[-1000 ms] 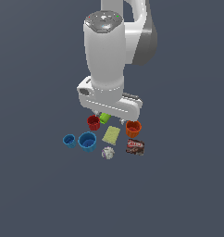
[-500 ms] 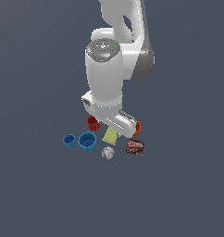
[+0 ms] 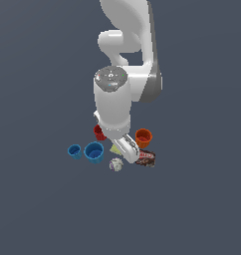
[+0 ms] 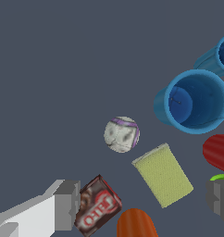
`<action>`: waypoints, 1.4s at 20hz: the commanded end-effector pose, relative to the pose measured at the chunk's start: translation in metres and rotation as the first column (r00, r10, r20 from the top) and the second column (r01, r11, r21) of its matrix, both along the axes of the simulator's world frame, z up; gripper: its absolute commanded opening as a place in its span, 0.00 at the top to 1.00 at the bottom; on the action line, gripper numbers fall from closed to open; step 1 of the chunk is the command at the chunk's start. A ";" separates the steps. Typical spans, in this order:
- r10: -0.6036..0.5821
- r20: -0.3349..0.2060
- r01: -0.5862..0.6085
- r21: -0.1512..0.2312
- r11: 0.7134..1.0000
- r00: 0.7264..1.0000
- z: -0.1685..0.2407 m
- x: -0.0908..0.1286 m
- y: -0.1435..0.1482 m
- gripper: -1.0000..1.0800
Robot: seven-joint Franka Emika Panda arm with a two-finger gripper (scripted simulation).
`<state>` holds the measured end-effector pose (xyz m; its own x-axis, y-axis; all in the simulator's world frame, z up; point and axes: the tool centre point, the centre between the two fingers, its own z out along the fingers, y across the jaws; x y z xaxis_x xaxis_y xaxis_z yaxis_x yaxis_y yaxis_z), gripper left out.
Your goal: Pick up a designated object from a clutter of objects.
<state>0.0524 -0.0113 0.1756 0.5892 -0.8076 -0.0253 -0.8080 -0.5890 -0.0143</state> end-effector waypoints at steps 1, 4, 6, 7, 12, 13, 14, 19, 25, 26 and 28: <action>-0.071 -0.001 0.071 -0.002 0.997 0.997 -0.011 0.003 -0.001 0.04; -0.154 -0.003 0.154 -0.005 0.988 0.988 -0.024 0.005 -0.002 0.04; -0.208 -0.003 0.208 -0.008 0.978 0.978 -0.033 0.007 -0.003 0.04; -0.235 -0.004 0.235 -0.009 0.972 0.972 -0.038 0.007 -0.003 0.04; -0.358 -0.003 0.358 -0.017 0.934 0.934 -0.058 0.010 -0.005 0.04; -0.378 -0.002 0.378 -0.018 0.926 0.926 -0.062 0.011 -0.006 0.04; -0.397 -0.002 0.396 -0.020 0.918 0.918 -0.065 0.011 -0.006 0.04; -0.469 0.001 0.469 -0.025 0.883 0.883 -0.078 0.012 -0.008 0.04; -0.513 0.003 0.513 -0.028 0.858 0.859 -0.086 0.013 -0.009 0.04; -0.516 0.003 0.515 -0.029 0.856 0.857 -0.086 0.013 -0.009 0.04; -0.518 0.003 0.518 -0.029 0.855 0.855 -0.087 0.013 -0.009 0.04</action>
<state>0.0650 -0.0206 0.0892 0.0900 -0.9959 -0.0003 -0.9959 -0.0900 0.0006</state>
